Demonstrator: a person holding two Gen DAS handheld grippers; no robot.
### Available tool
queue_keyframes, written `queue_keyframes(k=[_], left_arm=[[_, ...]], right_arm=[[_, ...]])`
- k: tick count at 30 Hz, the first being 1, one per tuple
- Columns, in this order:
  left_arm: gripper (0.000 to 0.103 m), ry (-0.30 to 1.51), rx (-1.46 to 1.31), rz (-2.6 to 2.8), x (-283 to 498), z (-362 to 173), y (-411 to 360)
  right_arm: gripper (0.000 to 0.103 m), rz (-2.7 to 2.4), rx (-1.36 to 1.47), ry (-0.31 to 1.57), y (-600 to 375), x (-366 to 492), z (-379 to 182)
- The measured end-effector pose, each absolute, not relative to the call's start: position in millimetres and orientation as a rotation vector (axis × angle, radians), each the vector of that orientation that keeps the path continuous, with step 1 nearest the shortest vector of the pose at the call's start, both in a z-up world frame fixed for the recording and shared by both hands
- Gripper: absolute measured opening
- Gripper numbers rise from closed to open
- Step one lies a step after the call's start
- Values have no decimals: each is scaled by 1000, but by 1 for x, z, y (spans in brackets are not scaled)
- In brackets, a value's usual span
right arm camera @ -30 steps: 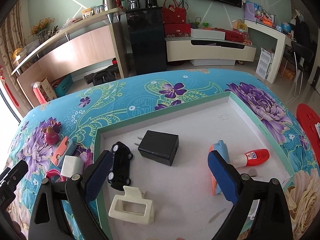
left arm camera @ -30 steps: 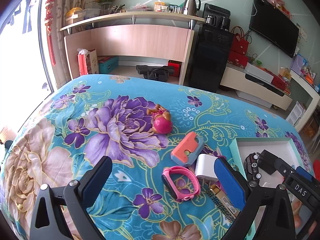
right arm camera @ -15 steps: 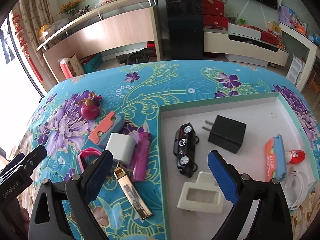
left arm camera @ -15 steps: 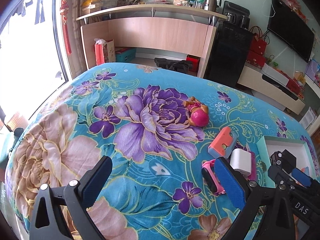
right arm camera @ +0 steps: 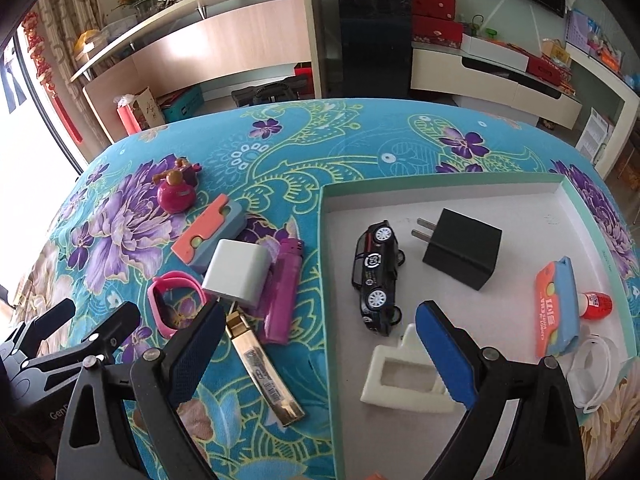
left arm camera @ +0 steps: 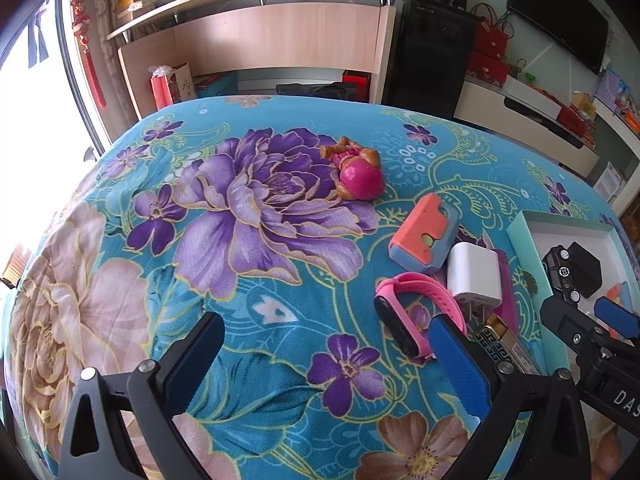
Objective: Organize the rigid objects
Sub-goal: 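Move the left tool to the pink watch band and close on it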
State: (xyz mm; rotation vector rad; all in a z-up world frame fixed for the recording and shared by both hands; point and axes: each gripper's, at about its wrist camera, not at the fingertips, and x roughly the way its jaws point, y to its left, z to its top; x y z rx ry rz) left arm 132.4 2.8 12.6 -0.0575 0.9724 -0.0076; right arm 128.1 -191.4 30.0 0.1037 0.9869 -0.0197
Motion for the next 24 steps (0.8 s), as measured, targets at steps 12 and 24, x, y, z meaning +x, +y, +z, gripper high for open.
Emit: queue_keyframes(k=[12,24], left_arm=[[103,1015,-10,-56,146,-7,-32],[101,1024,99,-48,150,-15,-53]], right_arm=[[96,-73,163,999,-216,127,30],[96,-85,195,1022,-225,128,26]])
